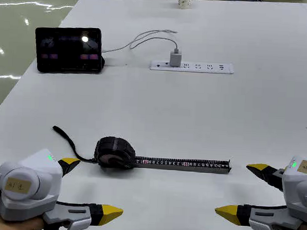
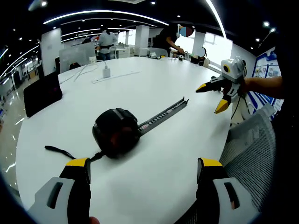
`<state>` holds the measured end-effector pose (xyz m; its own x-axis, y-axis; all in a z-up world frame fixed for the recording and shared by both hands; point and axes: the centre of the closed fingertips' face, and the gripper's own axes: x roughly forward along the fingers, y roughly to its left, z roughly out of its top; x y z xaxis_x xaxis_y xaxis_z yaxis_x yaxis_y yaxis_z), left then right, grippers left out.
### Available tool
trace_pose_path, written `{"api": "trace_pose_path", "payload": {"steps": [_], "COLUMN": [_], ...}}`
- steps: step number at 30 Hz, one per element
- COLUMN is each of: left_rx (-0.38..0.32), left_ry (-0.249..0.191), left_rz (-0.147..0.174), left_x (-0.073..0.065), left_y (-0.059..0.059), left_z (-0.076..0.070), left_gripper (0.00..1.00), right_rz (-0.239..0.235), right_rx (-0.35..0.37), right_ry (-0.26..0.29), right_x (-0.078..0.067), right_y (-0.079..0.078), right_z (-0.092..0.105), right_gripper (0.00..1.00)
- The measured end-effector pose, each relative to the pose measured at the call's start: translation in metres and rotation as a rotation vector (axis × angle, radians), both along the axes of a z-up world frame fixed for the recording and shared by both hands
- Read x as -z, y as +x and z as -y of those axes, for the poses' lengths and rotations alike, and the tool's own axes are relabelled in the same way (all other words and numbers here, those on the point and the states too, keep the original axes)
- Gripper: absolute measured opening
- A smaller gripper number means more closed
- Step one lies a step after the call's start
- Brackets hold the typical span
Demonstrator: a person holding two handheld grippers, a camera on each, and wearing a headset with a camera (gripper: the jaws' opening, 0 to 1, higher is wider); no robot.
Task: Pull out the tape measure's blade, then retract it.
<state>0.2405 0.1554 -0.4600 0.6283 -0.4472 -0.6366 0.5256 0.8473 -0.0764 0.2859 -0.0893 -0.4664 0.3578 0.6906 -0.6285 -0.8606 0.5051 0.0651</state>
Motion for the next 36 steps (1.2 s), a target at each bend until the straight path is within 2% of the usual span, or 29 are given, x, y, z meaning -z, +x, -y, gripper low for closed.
{"api": "trace_pose_path", "payload": {"steps": [4,9,16,20,24,36], "left_rx": [-0.032,-0.041,-0.070,-0.094,-0.114,-0.191], "left_ry": [-0.009,-0.012,-0.011,-0.006,-0.016,-0.002], "left_rz": [0.024,0.015,0.030,0.053,0.048,0.056], "left_x": [-0.006,-0.006,-0.012,-0.018,-0.020,-0.023], "left_y": [-0.001,-0.005,-0.007,-0.006,-0.007,-0.009], "left_z": [0.005,0.011,0.021,0.022,0.025,0.028], "left_gripper": [0.96,0.99,0.99,0.99,0.99,0.99], "right_rz": [0.004,0.004,0.015,0.027,0.031,0.028], "right_rx": [0.035,0.087,0.124,0.146,0.163,0.220], "right_ry": [0.020,0.051,0.051,0.048,0.042,0.063], "right_x": [-0.005,-0.011,-0.015,-0.017,-0.019,-0.028], "right_y": [-0.004,-0.009,-0.017,-0.019,-0.022,-0.026], "right_z": [-0.004,-0.009,-0.012,-0.013,-0.014,-0.022], "right_gripper": [0.80,0.82,0.85,0.89,0.91,0.96]}}
